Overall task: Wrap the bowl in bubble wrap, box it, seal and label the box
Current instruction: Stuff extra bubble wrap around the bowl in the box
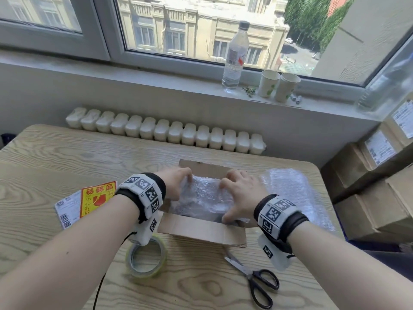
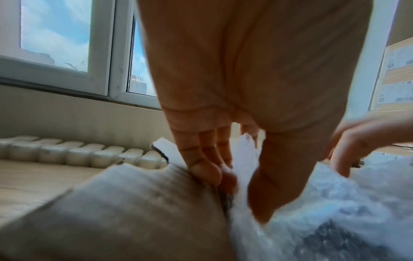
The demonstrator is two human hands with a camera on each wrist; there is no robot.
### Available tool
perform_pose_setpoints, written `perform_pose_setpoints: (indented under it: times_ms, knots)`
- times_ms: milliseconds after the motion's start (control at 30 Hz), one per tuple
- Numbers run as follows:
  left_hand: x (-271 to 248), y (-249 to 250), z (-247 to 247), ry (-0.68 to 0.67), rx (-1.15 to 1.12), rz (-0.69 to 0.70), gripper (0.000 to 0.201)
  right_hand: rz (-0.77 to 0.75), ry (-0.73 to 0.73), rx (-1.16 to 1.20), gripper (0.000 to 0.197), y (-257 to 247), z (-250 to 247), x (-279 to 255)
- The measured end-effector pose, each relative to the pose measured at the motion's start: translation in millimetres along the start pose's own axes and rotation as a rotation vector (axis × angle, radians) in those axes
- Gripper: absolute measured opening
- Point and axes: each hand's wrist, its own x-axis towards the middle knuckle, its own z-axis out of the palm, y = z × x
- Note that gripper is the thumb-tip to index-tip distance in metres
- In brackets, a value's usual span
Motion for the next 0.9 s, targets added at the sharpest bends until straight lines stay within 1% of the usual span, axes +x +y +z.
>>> perform_pose_setpoints:
  times_ms: [67, 100, 133, 167, 233, 267, 300, 333, 367, 400, 433, 467, 500, 533, 567, 633, 667, 733, 767, 800, 833, 867, 900]
  knots:
    - [-0.1, 1.2, -2.5, 0.040, -0.051, -0.003, 0.048, -0.003, -0.040, -0.071, 0.086, -1.0, 8.0, 1.7]
    - [-0.5, 0.8, -3.8, 0.054, -0.081, -0.005, 0.046, 0.005, -0.039, -0.084, 0.087, -0.2, 9.1, 2.1]
    - [-1.5, -0.4, -5.3, 0.057, -0.121, -0.003, 0.046, 0.012, -0.027, -0.093, 0.084, 1.1, 10.6, 2.2]
    - [-2.6, -2.2, -6.8, 0.044, -0.167, -0.003, 0.048, 0.021, -0.007, -0.099, 0.077, 2.1, 11.1, 2.2]
    - [-6.9, -4.3, -9.9, 0.030, -0.230, 0.003, 0.050, 0.025, 0.079, -0.044, 0.050, 5.4, 8.4, 1.7]
    - [-8.5, -4.6, -11.1, 0.049, -0.230, 0.006, 0.047, 0.058, 0.129, 0.039, 0.033, 7.4, 4.4, 1.2]
    - [-10.1, -4.4, -11.9, 0.086, -0.212, 0.007, 0.039, 0.132, 0.173, 0.174, 0.017, 8.5, -2.4, 0.6]
    - [-10.9, -4.2, -12.1, 0.146, -0.188, 0.002, 0.027, 0.220, 0.206, 0.326, 0.006, 11.1, -9.6, 1.4]
    - [-11.9, -3.4, -12.3, 0.218, -0.190, -0.011, 0.016, 0.312, 0.262, 0.498, 0.012, 14.5, -15.5, 3.7]
    - [-12.1, -3.1, -12.2, 0.286, -0.242, -0.026, 0.011, 0.405, 0.314, 0.689, 0.016, 20.1, -19.5, 6.7]
    - [-11.5, -3.3, -12.0, 0.340, -0.336, -0.044, 0.016, 0.477, 0.372, 0.902, 0.013, 24.6, -24.4, 8.1]
    - [-10.3, -4.0, -12.6, 0.369, -0.453, -0.067, 0.022, 0.540, 0.422, 1.055, 0.011, 28.9, -27.9, 8.2]
    - [-9.9, -4.7, -13.5, 0.373, -0.558, -0.095, 0.026, 0.586, 0.457, 1.141, 0.010, 33.0, -30.4, 7.8]
    - [-10.1, -5.1, -14.9, 0.356, -0.632, -0.125, 0.027, 0.612, 0.468, 1.153, 0.007, 36.8, -32.3, 6.4]
    - [-10.4, -5.8, -15.2, 0.331, -0.672, -0.152, 0.028, 0.629, 0.470, 1.136, 0.009, 40.0, -32.9, 4.2]
    - [-12.0, -6.1, -15.5, 0.303, -0.684, -0.200, 0.025, 0.644, 0.501, 1.049, 0.027, 46.3, -30.9, 0.4]
    - [-12.8, -6.2, -15.0, 0.302, -0.681, -0.222, 0.026, 0.646, 0.542, 0.992, 0.030, 47.4, -30.8, -2.7]
    - [-12.9, -5.8, -11.6, 0.300, -0.628, -0.257, 0.029, 0.596, 0.641, 0.837, 0.025, 43.1, -30.2, -10.7]
    - [-13.2, -4.5, -9.1, 0.302, -0.569, -0.266, 0.032, 0.533, 0.678, 0.736, 0.018, 38.1, -30.6, -14.2]
    - [-12.8, -3.4, -5.9, 0.310, -0.517, -0.269, 0.034, 0.451, 0.672, 0.645, 0.010, 32.1, -29.5, -15.0]
    - [-12.3, -1.8, -2.1, 0.318, -0.482, -0.269, 0.036, 0.346, 0.624, 0.570, 0.006, 24.4, -29.7, -16.1]
    - [-11.4, -0.6, 1.7, 0.315, -0.466, -0.268, 0.035, 0.250, 0.521, 0.507, 0.006, 16.4, -27.3, -15.9]
    - [-10.9, 1.1, 5.1, 0.305, -0.460, -0.265, 0.032, 0.171, 0.382, 0.431, 0.003, 8.4, -23.3, -15.6]
